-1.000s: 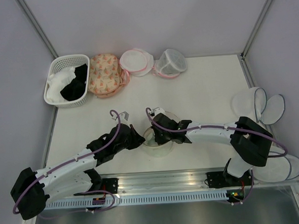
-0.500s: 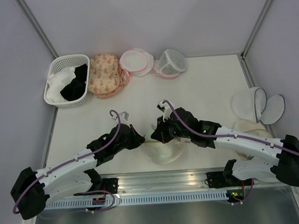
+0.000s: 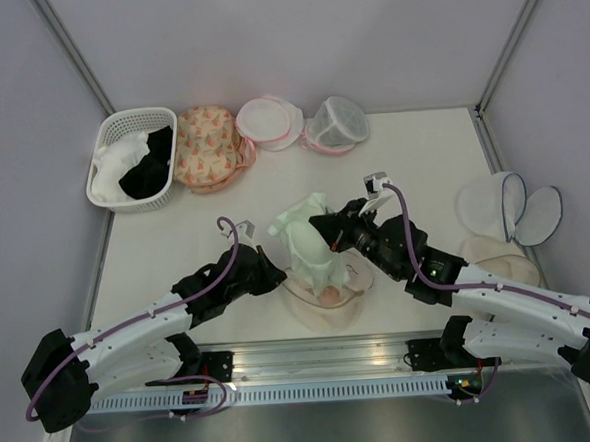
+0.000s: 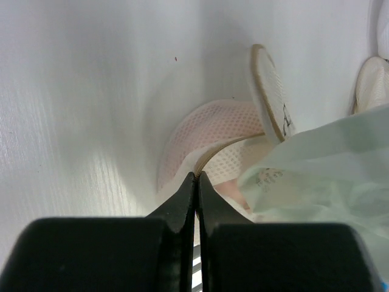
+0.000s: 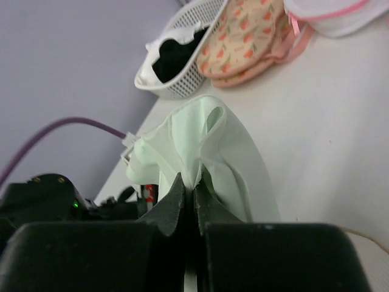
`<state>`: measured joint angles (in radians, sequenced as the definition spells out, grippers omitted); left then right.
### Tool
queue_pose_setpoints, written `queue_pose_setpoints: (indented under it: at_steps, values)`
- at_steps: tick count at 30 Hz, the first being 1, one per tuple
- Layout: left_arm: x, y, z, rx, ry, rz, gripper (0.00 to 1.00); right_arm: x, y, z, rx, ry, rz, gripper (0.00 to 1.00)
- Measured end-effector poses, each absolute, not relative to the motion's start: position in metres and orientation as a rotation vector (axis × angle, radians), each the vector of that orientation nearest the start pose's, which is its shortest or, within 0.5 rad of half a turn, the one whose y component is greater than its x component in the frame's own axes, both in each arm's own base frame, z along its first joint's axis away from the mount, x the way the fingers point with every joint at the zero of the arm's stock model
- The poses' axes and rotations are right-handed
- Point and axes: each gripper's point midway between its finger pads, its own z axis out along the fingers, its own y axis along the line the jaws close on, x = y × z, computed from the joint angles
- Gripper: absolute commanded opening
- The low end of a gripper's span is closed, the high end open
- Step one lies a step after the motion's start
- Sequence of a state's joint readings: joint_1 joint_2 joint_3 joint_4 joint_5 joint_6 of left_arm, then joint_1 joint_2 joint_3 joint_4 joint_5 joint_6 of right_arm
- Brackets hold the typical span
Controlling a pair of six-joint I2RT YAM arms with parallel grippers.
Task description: Unzip the laundry bag and remove the bra
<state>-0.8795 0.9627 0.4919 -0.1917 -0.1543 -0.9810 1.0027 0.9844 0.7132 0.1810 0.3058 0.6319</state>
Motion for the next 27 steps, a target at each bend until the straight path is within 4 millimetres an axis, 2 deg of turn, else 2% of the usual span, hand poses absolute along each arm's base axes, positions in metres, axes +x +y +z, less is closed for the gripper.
queue_pose_setpoints:
  at_steps: [3,5,8,9,12,13,16,19,23,27]
  values:
    - [0.186,-0.235,0.099,-0.209,2.349,-0.815,0.02,0.23,0.296,0.296,-0.034,1.673,1.003,0.0]
    - [0.186,-0.236,0.101,-0.211,2.345,-0.821,0.02,0.23,0.293,0.305,-0.015,1.644,1.01,0.0]
    - [0.186,-0.236,0.107,-0.211,2.327,-0.838,0.38,0.23,0.286,0.311,-0.007,1.633,0.993,0.0]
    - [0.186,-0.236,0.111,-0.21,2.314,-0.85,0.64,0.23,0.284,0.311,-0.015,1.64,0.978,0.0]
    - [0.186,-0.237,0.13,-0.183,2.247,-0.908,0.92,0.227,0.279,0.315,-0.056,1.663,0.936,0.0]
    - [0.187,-0.238,0.141,-0.169,2.206,-0.937,0.97,0.226,0.278,0.317,-0.073,1.67,0.925,0.01]
    - [0.187,-0.238,0.183,-0.088,2.041,-1.026,1.0,0.218,0.274,0.32,-0.14,1.688,0.907,0.0]
    - [0.185,-0.238,0.213,0.023,1.925,-1.053,1.0,0.209,0.27,0.321,-0.208,1.709,0.896,0.0]
    - [0.179,-0.249,0.241,0.193,1.824,-1.092,1.0,0.199,0.273,0.333,-0.298,1.72,0.907,0.0]
    - [0.168,-0.258,0.258,0.35,1.726,-1.135,1.0,0.189,0.28,0.342,-0.378,1.722,0.945,0.0]
